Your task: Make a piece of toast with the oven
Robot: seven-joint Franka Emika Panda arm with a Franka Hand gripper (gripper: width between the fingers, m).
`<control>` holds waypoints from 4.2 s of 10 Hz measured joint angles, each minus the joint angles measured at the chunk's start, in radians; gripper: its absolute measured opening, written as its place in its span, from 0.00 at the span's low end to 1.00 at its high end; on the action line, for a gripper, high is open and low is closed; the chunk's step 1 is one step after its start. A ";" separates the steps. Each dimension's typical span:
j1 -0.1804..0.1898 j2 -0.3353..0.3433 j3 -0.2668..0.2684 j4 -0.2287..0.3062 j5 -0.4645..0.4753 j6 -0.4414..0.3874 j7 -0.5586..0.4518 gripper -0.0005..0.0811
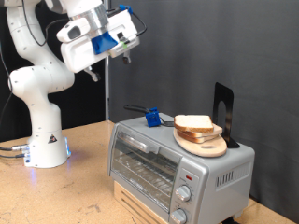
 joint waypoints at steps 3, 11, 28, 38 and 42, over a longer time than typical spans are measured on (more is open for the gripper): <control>-0.023 0.013 -0.007 -0.011 -0.008 0.028 0.010 0.85; -0.025 0.024 0.011 -0.162 -0.049 0.227 0.021 0.85; 0.035 0.104 0.033 -0.407 0.034 0.575 -0.185 0.85; 0.065 0.170 0.059 -0.412 0.092 0.715 -0.136 0.85; 0.028 0.198 0.058 -0.380 0.026 0.714 -0.102 0.85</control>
